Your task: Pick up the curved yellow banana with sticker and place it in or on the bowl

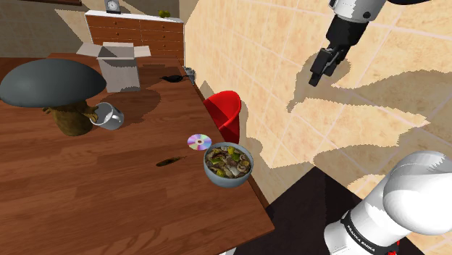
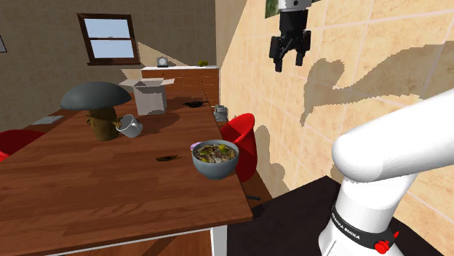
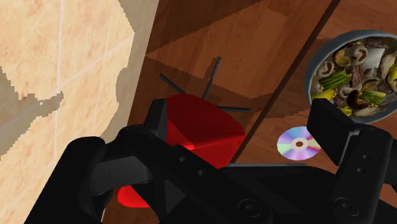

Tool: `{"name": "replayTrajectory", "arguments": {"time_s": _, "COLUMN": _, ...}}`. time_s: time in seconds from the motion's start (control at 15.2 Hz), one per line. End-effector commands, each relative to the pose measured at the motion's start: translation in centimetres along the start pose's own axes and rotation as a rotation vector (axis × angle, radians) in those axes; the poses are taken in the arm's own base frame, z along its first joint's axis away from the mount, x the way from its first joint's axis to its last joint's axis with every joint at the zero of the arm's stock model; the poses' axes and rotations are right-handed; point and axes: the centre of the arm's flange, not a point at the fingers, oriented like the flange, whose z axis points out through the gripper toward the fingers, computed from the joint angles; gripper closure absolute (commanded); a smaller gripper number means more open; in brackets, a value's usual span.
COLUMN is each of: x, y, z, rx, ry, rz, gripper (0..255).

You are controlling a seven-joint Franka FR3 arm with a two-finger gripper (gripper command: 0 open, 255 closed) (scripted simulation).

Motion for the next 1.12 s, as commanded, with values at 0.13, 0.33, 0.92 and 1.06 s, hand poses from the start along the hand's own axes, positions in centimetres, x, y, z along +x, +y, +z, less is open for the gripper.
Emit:
{"name": "replayTrajectory", "arguments": {"time_s": 0.13, "x": 1.9, "y": -0.6, "z": 1.6, "rx": 0.017, "ry": -0.003, "rz": -0.04, "gripper": 0}}
{"name": "replayTrajectory", "arguments": {"time_s": 0.33, "x": 4.7, "y": -1.8, "z": 4.1, "rx": 0.043, "ry": -0.007, "rz": -0.101, "gripper": 0}}
{"name": "replayTrajectory", "arguments": {"time_s": 0.92, "x": 12.5, "y": -6.6, "z": 11.3, "rx": 0.119, "ry": -0.02, "rz": -0.282, "gripper": 0}}
{"name": "replayTrajectory", "arguments": {"time_s": 1.06, "x": 14.1, "y": -8.0, "z": 12.9, "rx": 0.136, "ry": -0.023, "rz": -0.322, "gripper": 0}}
